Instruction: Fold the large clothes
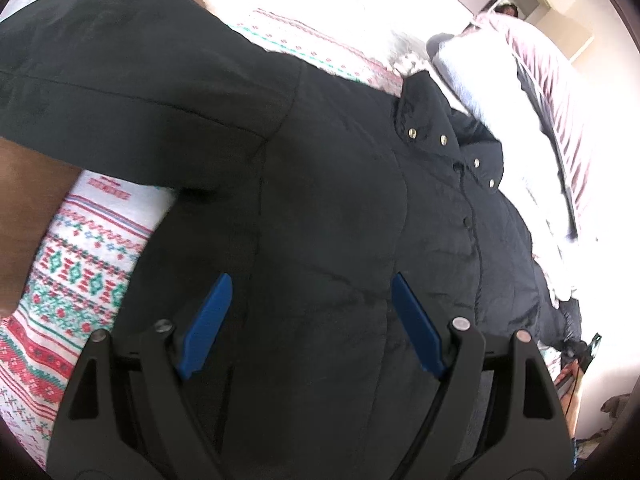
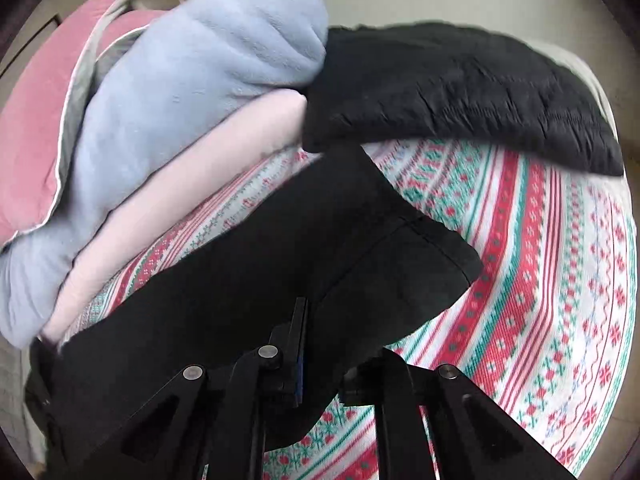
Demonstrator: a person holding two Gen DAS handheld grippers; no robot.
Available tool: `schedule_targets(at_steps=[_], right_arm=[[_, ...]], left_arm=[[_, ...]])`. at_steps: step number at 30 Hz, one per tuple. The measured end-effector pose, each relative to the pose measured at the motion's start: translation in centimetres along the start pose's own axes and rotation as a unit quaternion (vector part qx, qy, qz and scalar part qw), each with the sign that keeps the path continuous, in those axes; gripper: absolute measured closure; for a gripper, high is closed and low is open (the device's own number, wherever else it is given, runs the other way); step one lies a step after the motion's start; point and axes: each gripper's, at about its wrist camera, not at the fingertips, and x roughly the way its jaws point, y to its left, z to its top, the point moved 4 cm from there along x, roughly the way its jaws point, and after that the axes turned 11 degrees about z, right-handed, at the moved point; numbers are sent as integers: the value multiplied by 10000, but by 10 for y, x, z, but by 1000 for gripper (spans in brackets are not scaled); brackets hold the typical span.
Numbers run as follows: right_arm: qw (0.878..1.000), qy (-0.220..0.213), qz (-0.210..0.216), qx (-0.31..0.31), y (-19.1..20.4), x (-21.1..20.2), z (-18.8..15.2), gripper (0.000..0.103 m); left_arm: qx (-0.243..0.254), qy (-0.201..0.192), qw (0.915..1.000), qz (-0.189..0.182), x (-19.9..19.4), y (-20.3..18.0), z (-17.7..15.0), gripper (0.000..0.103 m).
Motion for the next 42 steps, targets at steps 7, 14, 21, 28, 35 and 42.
schedule_targets(at_steps=[7,14,21,28,35,42], right_arm=[[9983,-205,474,286,0,-22,0,87],[9916,-937,797,-389,50,-70,4,93],[9625,-1577,1270,-1805,155,-132,-12,93],[9325,-1638,1877,-2616,247,-165,-57,93],[9083,-1169,2434,-3194,361,-166,-139,93],[8864,-439,2668,-3757,436,-123,-241,94]], left_arm=[[-378,-205,9990,-74,-17,29,11,21],[-600,-263,9977,-168,-22,40,15,21],[-722,-284,9967,-250,-23,45,21,21],[-703,-526,9960,-134,-33,57,28,21],[-816,-481,9951,-285,-37,67,28,21],[-773,-522,9951,-315,-39,69,29,21]])
